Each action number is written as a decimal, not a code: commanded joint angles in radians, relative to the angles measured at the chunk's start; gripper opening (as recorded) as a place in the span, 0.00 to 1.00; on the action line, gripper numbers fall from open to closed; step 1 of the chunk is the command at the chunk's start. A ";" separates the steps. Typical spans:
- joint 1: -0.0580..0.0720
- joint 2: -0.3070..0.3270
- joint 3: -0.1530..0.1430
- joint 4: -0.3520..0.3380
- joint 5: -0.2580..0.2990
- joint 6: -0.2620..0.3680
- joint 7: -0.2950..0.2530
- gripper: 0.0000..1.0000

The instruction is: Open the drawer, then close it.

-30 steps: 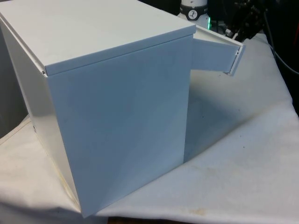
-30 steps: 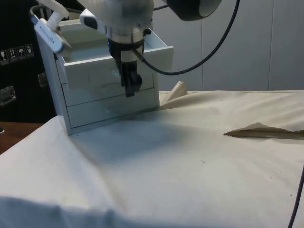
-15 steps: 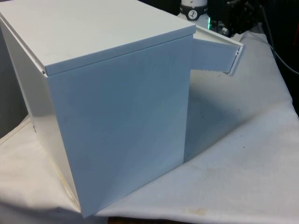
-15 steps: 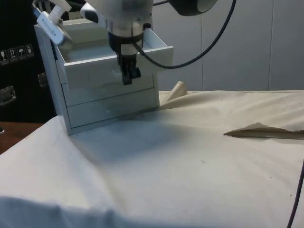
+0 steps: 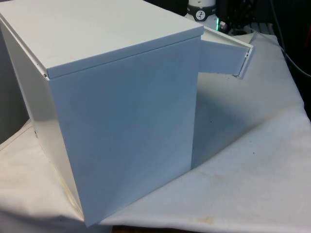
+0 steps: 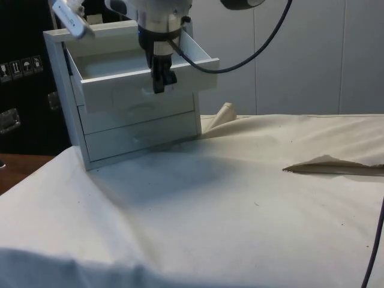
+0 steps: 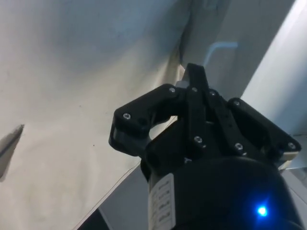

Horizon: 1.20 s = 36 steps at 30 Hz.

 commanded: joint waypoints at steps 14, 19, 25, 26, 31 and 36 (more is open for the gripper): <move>-0.006 0.032 -0.055 0.036 -0.034 0.029 -0.068 0.00; -0.007 0.031 -0.068 0.045 -0.046 0.025 -0.087 0.00; -0.010 0.025 -0.078 0.061 -0.048 0.017 -0.120 0.00; -0.010 0.024 -0.079 0.064 -0.048 0.016 -0.123 0.00; -0.010 0.019 -0.086 0.078 -0.045 0.013 -0.146 0.00; -0.010 0.018 -0.092 0.095 -0.040 0.011 -0.164 0.00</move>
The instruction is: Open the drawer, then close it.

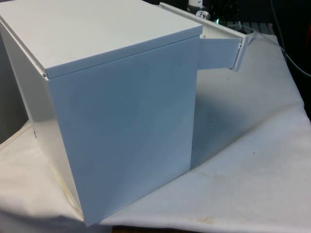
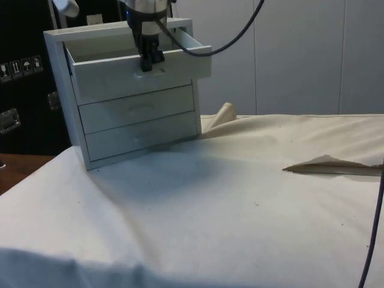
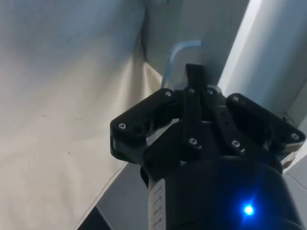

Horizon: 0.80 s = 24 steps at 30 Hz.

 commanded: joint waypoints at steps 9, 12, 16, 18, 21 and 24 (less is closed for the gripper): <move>-0.009 -0.001 -0.018 0.037 -0.007 0.001 -0.041 0.00; -0.011 -0.001 -0.027 0.045 -0.008 0.004 -0.051 0.00; -0.008 -0.003 -0.037 0.054 0.000 -0.006 -0.060 0.00; -0.014 0.002 -0.047 0.066 -0.006 0.011 -0.075 0.00; -0.016 0.010 -0.061 0.077 -0.003 0.025 -0.088 0.00; -0.012 0.007 -0.063 0.075 0.000 0.016 -0.083 0.00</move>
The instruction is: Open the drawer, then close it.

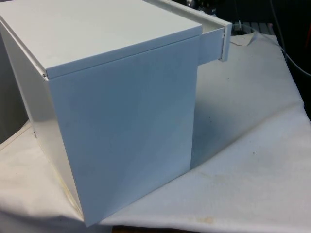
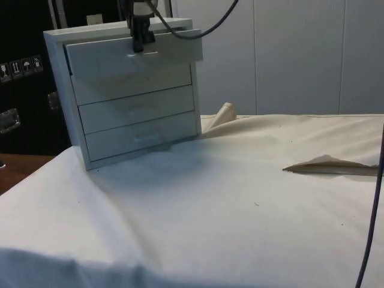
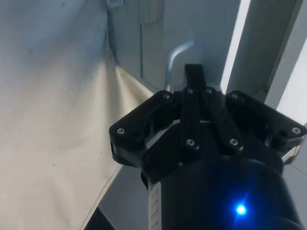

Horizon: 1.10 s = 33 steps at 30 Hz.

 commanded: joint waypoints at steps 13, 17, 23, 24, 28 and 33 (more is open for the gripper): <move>-0.017 0.080 -0.071 0.050 0.012 0.108 -0.040 0.00; -0.011 0.100 -0.093 0.059 0.003 0.125 -0.027 0.00; -0.027 0.143 -0.118 0.081 0.023 0.183 -0.053 0.00; -0.029 0.150 -0.123 0.084 0.024 0.192 -0.054 0.00; -0.034 0.176 -0.140 0.095 0.027 0.223 -0.055 0.00; -0.035 0.203 -0.158 0.108 0.028 0.251 -0.049 0.00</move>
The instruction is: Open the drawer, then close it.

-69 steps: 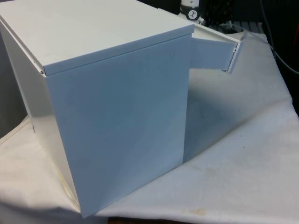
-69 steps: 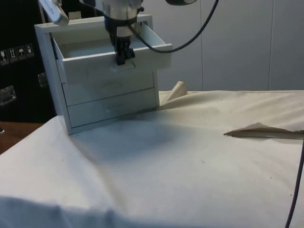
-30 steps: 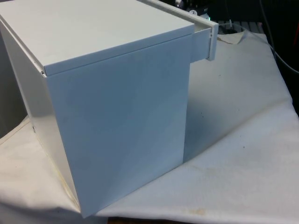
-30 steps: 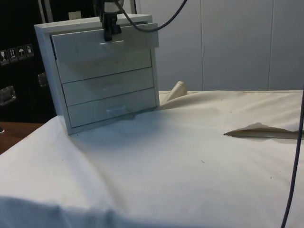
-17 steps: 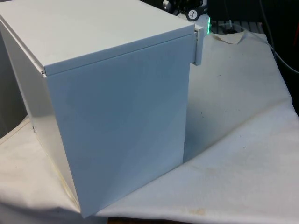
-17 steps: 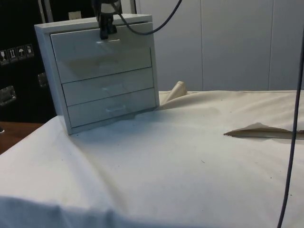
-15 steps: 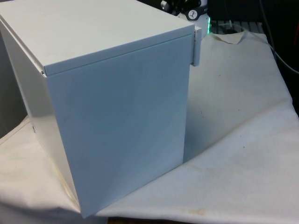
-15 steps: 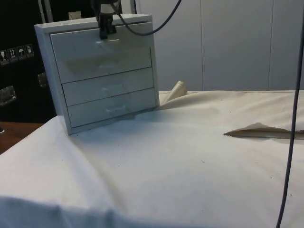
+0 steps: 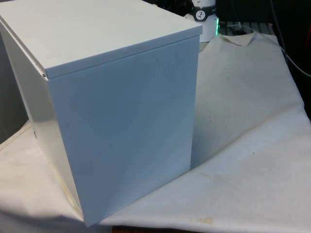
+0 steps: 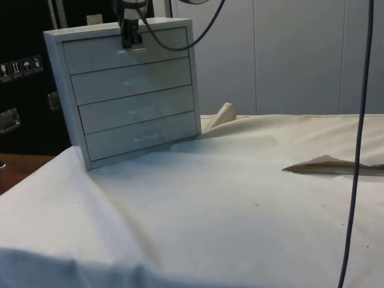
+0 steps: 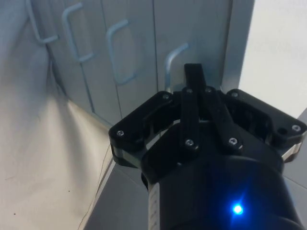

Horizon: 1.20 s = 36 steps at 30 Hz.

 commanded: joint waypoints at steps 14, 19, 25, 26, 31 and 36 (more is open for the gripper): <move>0.006 -0.008 0.000 -0.005 0.002 -0.006 0.008 0.00; 0.025 -0.043 0.001 -0.018 -0.018 -0.031 0.031 0.00; 0.036 -0.085 0.016 -0.028 -0.034 -0.061 0.049 0.00; 0.037 -0.092 0.019 -0.030 -0.038 -0.066 0.053 0.00; 0.044 -0.128 0.036 -0.041 -0.055 -0.092 0.072 0.00; 0.046 -0.165 0.065 -0.053 -0.068 -0.123 0.096 0.00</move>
